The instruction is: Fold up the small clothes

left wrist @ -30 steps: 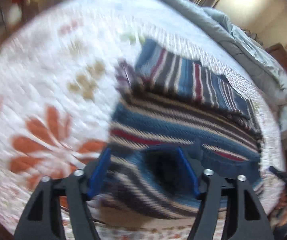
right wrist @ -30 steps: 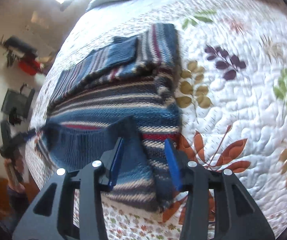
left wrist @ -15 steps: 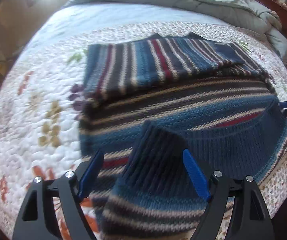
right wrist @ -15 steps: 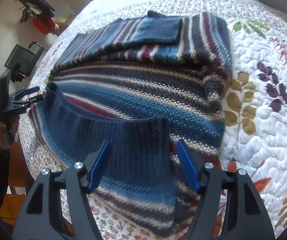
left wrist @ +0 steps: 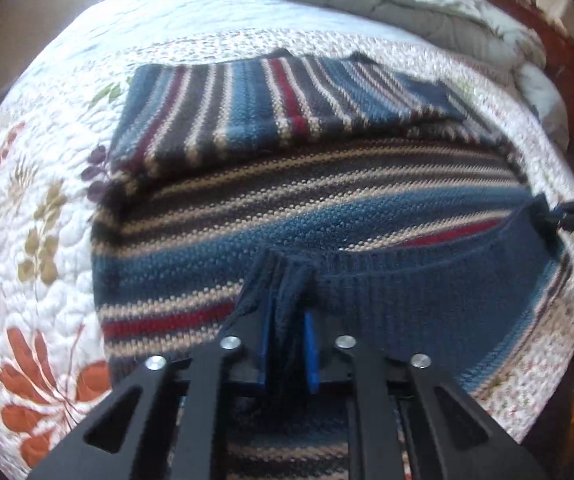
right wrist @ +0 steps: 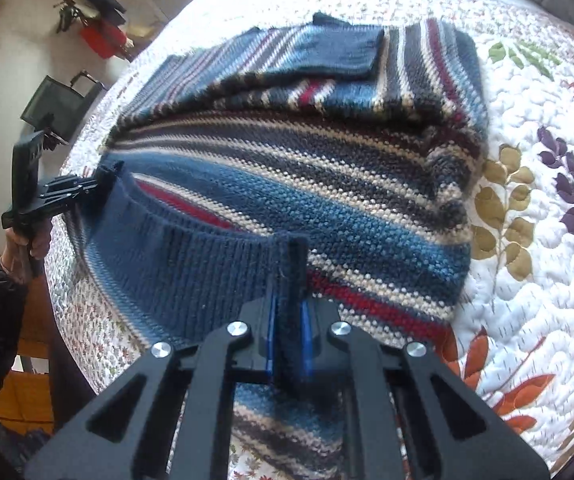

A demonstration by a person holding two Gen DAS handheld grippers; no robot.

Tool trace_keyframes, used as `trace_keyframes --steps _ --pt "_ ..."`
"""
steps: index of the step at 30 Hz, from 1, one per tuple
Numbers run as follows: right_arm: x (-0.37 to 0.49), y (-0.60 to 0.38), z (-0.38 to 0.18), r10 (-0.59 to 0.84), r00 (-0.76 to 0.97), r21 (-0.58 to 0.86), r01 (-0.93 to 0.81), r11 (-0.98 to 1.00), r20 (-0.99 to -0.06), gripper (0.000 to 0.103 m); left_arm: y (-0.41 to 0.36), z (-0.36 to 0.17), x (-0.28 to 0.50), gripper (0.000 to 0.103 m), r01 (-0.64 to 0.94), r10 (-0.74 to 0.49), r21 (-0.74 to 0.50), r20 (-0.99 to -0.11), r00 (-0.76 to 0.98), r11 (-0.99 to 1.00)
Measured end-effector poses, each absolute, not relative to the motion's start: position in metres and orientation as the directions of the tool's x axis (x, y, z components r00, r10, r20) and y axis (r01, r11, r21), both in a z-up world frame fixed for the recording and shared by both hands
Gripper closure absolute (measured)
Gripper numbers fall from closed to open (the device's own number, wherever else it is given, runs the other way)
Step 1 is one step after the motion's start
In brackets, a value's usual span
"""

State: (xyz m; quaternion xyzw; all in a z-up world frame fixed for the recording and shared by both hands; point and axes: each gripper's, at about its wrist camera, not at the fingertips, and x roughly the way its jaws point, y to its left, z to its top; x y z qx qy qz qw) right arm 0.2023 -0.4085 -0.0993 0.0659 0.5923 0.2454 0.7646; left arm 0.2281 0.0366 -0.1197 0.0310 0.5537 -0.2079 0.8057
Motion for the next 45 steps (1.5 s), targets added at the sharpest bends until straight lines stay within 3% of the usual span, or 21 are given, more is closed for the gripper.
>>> trace_keyframes --steps 10,20,30,36,45 --pt "0.206 -0.427 -0.037 0.479 0.319 0.4 -0.283 0.872 -0.818 0.095 0.048 -0.056 0.229 0.095 0.307 -0.297 -0.166 -0.839 0.455 0.937" --pt "0.326 -0.435 0.016 0.403 0.46 0.356 -0.189 0.915 -0.791 0.095 0.046 0.003 0.34 0.095 0.177 -0.232 -0.157 -0.77 0.595 0.972" --pt "0.455 -0.428 -0.04 0.284 0.459 0.278 -0.082 0.957 -0.842 0.095 0.025 -0.048 0.452 0.095 0.097 -0.148 -0.113 -0.807 0.572 0.989" --pt "0.479 -0.431 -0.091 0.248 0.393 0.252 -0.043 0.967 -0.885 0.095 0.011 -0.101 0.481 0.095 0.098 -0.099 -0.058 -0.864 0.493 0.994" --pt "0.487 -0.432 -0.129 0.24 0.347 0.247 -0.023 0.969 -0.907 0.095 0.006 -0.132 0.493 0.094 0.087 -0.059 -0.021 -0.889 0.454 0.996"
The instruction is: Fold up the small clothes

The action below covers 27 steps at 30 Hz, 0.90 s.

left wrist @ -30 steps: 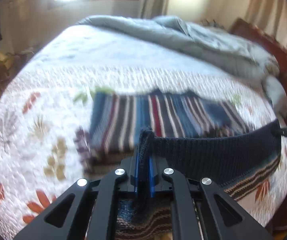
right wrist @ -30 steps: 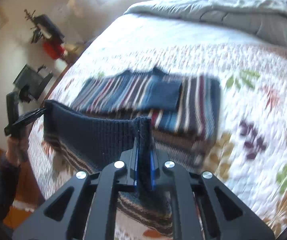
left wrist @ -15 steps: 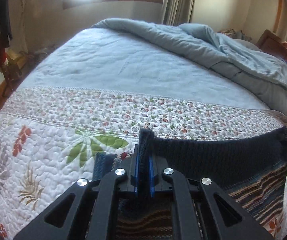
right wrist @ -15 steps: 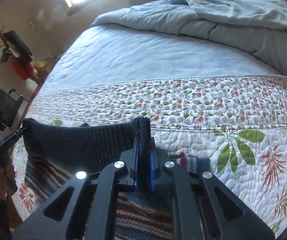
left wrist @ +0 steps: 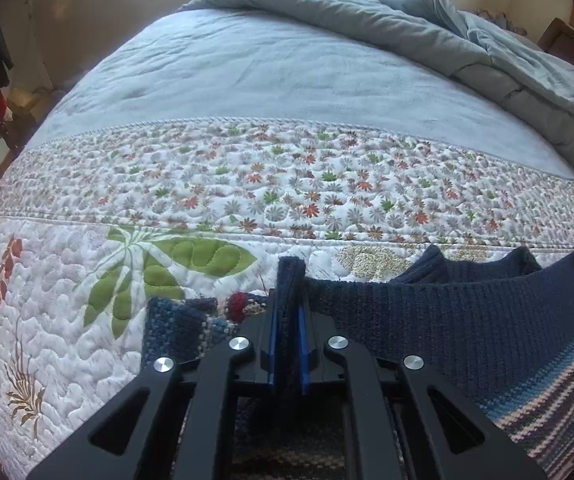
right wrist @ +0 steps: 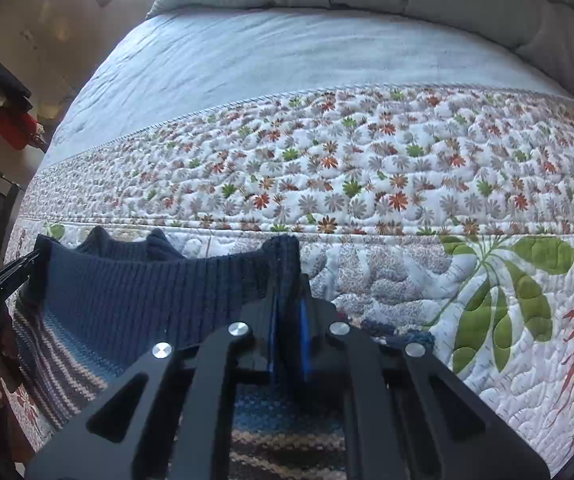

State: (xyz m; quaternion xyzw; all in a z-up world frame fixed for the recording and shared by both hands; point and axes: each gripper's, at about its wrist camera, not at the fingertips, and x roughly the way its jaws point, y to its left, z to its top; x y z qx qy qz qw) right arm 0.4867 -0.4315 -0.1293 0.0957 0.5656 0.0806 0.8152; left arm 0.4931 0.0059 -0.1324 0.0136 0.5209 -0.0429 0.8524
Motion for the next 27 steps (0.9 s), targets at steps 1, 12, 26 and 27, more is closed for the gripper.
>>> trace_keyframes --steps 1,12,26,27 --pt "0.487 -0.43 -0.133 0.234 0.341 0.242 -0.02 0.97 -0.911 0.095 0.005 -0.136 0.494 0.094 0.085 -0.052 -0.015 -0.893 0.448 0.996" --pt "0.448 -0.449 -0.101 0.249 0.324 0.248 -0.046 0.968 -0.913 0.072 0.041 -0.113 0.452 0.047 0.054 -0.076 -0.06 -0.915 0.396 0.997" --pt "0.279 -0.489 -0.111 0.396 0.205 0.38 -0.116 0.918 -0.895 0.056 0.118 -0.114 0.303 0.035 0.045 -0.15 -0.144 -0.917 0.37 0.989" --pt "0.274 -0.491 -0.114 0.418 0.199 0.404 -0.111 0.908 -0.886 0.066 0.118 -0.115 0.3 0.035 0.041 -0.174 -0.171 -0.913 0.368 0.984"
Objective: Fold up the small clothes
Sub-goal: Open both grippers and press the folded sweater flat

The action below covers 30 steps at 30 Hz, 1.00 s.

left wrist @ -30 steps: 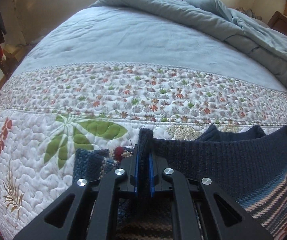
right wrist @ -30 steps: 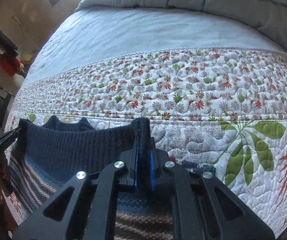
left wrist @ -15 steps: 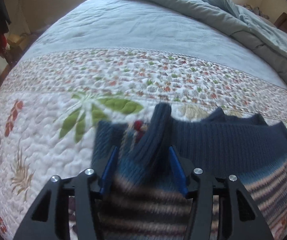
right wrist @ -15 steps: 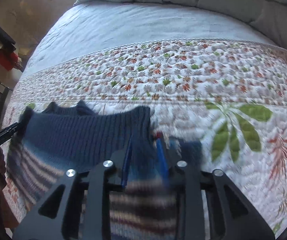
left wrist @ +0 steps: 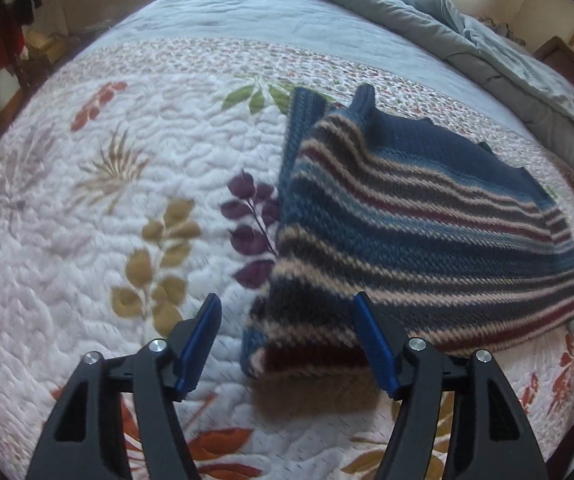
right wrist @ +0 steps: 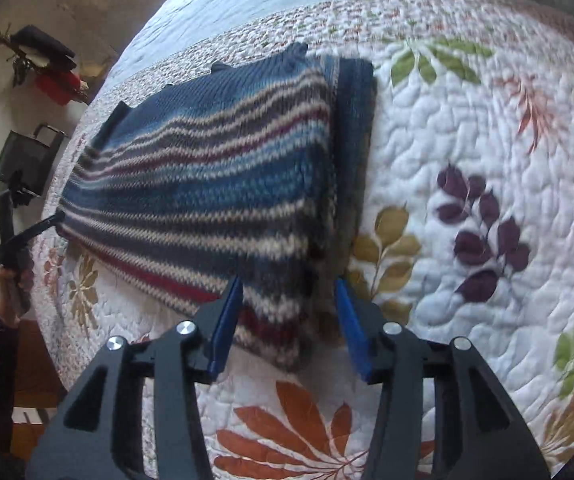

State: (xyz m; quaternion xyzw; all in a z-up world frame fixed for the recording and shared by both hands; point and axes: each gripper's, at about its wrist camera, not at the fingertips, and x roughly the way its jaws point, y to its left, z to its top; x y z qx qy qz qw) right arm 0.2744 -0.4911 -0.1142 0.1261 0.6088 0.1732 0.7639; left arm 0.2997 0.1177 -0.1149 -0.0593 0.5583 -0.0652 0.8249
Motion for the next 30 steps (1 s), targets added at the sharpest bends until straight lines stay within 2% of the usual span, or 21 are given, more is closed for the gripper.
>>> trace_keyframes --steps 1,3,4,5,6,7,9,12,14,17,20,23,24,25,26,27,29,30 --pt "0.271 -0.491 -0.118 0.442 0.189 0.428 -0.108 0.897 -0.877 0.077 0.116 -0.116 0.297 0.035 0.042 -0.199 -0.197 -0.909 0.366 0.979" --pt "0.267 -0.488 -0.12 0.449 0.182 0.434 -0.119 0.893 -0.874 0.083 0.112 -0.121 0.293 0.036 0.044 -0.207 -0.204 -0.915 0.347 0.978" --pt "0.265 -0.486 -0.118 0.444 0.186 0.426 -0.13 0.895 -0.877 0.089 0.109 -0.124 0.293 0.039 0.044 -0.196 -0.193 -0.919 0.343 0.98" --pt "0.263 -0.484 -0.116 0.448 0.19 0.427 -0.142 0.893 -0.873 0.089 0.106 -0.126 0.293 0.043 0.052 -0.18 -0.172 -0.923 0.34 0.984" --pt "0.264 -0.482 -0.114 0.457 0.195 0.436 -0.144 0.889 -0.868 0.091 0.103 -0.126 0.294 0.055 0.056 -0.164 -0.154 -0.927 0.337 0.986" --pt "0.263 -0.482 -0.11 0.469 0.2 0.447 -0.148 0.882 -0.86 0.092 0.102 -0.125 0.295 0.074 0.06 -0.154 -0.142 -0.929 0.335 0.988" --pt "0.257 -0.483 -0.097 0.492 0.203 0.459 -0.19 0.868 -0.846 0.093 0.107 -0.123 0.296 0.09 0.065 -0.214 -0.204 -0.924 0.317 0.977" --pt "0.247 -0.487 -0.084 0.523 0.192 0.474 -0.253 0.844 -0.83 0.094 0.117 -0.118 0.298 0.092 0.058 -0.241 -0.234 -0.92 0.308 0.97" --pt "0.243 -0.487 -0.087 0.508 0.179 0.455 -0.269 0.849 -0.843 0.095 0.119 -0.121 0.297 0.092 0.068 -0.21 -0.199 -0.926 0.313 0.978" --pt "0.247 -0.489 -0.119 0.454 0.131 0.42 -0.221 0.88 -0.881 0.095 0.123 -0.136 0.298 0.092 0.061 -0.206 -0.196 -0.934 0.291 0.979" --pt "0.25 -0.486 -0.136 0.469 0.119 0.442 -0.197 0.875 -0.875 0.094 0.123 -0.141 0.299 0.091 0.049 -0.213 -0.208 -0.93 0.299 0.977" --pt "0.248 -0.485 -0.127 0.458 0.13 0.427 -0.209 0.88 -0.88 0.089 0.123 -0.132 0.294 0.08 0.058 -0.221 -0.214 -0.928 0.3 0.975" --pt "0.246 -0.486 -0.121 0.451 0.137 0.42 -0.206 0.884 -0.882 0.082 0.124 -0.127 0.29 0.065 0.058 -0.247 -0.241 -0.923 0.294 0.969" --pt "0.244 -0.488 -0.115 0.448 0.144 0.418 -0.198 0.886 -0.882 0.065 0.126 -0.123 0.289 0.044 0.052 -0.272 -0.269 -0.917 0.292 0.962" --pt "0.242 -0.491 -0.11 0.443 0.159 0.413 -0.191 0.891 -0.882 0.056 0.128 -0.118 0.286 0.036 0.044 -0.297 -0.298 -0.908 0.295 0.954" --pt "0.24 -0.495 -0.101 0.436 0.188 0.405 -0.18 0.896 -0.88 0.041 0.13 -0.113 0.284 0.027 0.036 -0.326 -0.331 -0.897 0.298 0.943" --pt "0.236 -0.498 -0.093 0.446 0.201 0.416 -0.174 0.893 -0.872 0.038 0.134 -0.11 0.279 0.023 0.027 -0.349 -0.358 -0.89 0.294 0.933" --pt "0.235 -0.5 -0.09 0.449 0.211 0.423 -0.157 0.892 -0.868 0.032 0.135 -0.111 0.28 0.019 0.012 -0.338 -0.35 -0.895 0.292 0.937"
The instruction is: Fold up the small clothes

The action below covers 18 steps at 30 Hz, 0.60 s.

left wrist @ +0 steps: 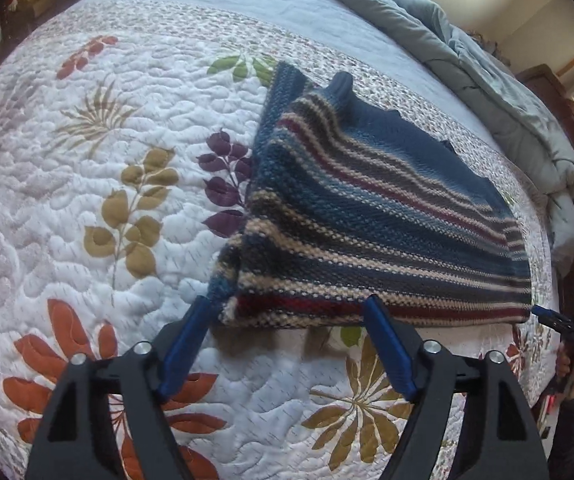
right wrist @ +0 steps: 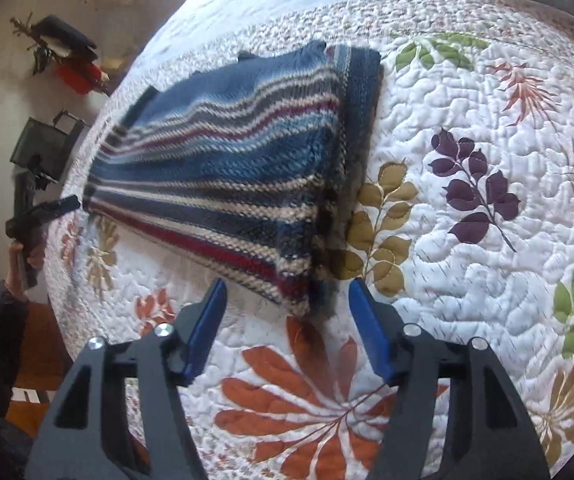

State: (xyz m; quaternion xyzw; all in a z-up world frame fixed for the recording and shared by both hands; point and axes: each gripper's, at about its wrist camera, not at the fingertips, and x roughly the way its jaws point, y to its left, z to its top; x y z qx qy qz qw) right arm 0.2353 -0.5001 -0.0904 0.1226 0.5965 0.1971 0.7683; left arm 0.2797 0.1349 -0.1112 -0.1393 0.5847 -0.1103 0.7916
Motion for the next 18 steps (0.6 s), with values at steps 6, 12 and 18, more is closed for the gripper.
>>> trace_keyframes --steps 6,12,18 --pt "0.25 -0.506 -0.111 0.484 0.196 0.485 -0.047 0.873 -0.853 0.03 0.145 -0.142 0.299 0.019 -0.062 -0.368 -0.389 -0.903 0.223 0.919" --pt "0.267 -0.502 -0.143 0.538 0.165 0.545 0.002 0.838 -0.827 0.033 0.137 -0.15 0.308 0.019 -0.031 -0.379 -0.394 -0.9 0.216 0.919" --pt "0.276 -0.492 -0.152 0.603 0.162 0.61 -0.002 0.792 -0.782 0.053 0.126 -0.149 0.309 0.046 -0.028 -0.423 -0.436 -0.886 0.19 0.9"
